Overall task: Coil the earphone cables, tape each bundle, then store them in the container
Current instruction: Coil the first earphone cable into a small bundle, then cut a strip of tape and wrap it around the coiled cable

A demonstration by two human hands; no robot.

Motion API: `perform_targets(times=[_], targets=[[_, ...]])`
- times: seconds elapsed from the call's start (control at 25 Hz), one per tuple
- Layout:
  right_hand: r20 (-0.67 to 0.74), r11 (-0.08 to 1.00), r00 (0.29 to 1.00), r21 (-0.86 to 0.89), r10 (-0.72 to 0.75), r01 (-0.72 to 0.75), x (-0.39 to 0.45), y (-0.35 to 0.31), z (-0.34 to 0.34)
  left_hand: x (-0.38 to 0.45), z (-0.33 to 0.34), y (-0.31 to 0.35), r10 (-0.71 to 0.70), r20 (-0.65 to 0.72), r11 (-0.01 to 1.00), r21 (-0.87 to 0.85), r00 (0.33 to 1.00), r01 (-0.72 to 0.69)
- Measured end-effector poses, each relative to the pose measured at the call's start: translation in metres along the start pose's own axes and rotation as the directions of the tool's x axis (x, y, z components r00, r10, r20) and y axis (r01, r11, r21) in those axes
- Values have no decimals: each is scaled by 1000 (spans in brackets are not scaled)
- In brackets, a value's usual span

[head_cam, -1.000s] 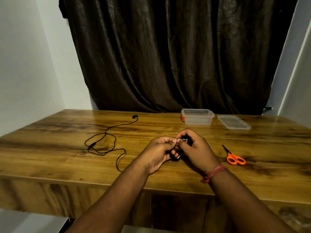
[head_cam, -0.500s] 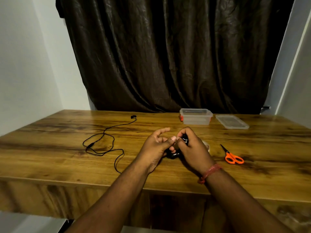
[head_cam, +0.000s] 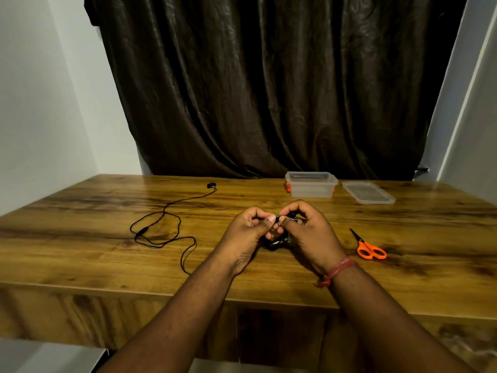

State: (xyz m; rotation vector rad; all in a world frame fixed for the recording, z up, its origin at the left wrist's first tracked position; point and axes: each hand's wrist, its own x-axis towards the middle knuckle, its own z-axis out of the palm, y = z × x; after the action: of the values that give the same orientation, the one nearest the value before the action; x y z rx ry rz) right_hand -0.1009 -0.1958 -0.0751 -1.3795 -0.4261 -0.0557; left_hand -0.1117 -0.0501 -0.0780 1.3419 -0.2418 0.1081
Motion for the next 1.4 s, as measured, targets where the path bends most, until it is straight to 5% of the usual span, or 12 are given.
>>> perform_targets(times=[0.28,0.88,1.2,1.4], targets=[[-92,993,993,-106,-69,60,2,0,-1,0,4,-3,-1,11,988,155,1000,-1],[-130,969,980,-215,-153,123,2,-4,-3,-3,0,7,-90,194,979,-163,977,122],[-176,936,973,-343,-149,81,4,-1,-16,-3,3,9,-93,-24,978,-189,995,87],[-434,733,822,-679,-369,-30,9,0,-43,-3,2,12,-133,-110,968,-227,985,106]])
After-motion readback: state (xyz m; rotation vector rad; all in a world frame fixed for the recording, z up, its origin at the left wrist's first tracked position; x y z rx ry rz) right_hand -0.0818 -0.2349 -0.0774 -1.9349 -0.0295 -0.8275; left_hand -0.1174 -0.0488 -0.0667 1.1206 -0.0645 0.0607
